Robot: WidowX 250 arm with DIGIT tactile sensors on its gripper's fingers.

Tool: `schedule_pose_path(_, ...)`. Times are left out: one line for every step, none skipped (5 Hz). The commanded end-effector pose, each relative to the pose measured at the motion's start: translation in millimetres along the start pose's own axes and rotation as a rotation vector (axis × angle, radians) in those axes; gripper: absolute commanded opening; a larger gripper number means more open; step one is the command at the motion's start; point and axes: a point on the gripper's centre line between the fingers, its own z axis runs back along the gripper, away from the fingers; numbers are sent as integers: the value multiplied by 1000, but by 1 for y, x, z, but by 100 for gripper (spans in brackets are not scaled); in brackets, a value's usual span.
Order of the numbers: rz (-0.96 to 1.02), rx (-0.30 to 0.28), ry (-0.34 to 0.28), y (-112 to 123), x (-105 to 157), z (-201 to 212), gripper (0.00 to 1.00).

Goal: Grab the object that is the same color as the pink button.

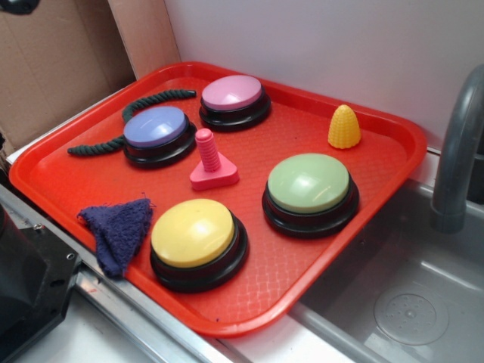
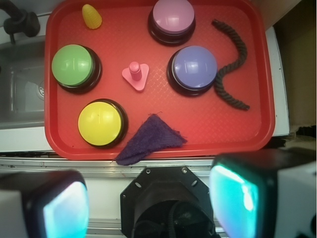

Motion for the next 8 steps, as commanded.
schedule_pose_path(0, 0, 0, 0, 0, 0, 100)
schedule_pose_path(35, -15, -13, 2, 11, -15, 100)
schedule_pose_path(110, -18, -56, 3, 23, -32, 100)
schedule_pose_path(216, 2, -76, 7, 43, -63, 100)
schedule_pose_path(319, 45, -117, 6, 67, -93, 100)
schedule_pose_path(408, 56, -171, 2, 77, -117, 100)
schedule_pose_path(466, 61, -216, 3, 88, -138, 100)
schedule_pose_path(482, 62, -205, 1, 101, -163, 100)
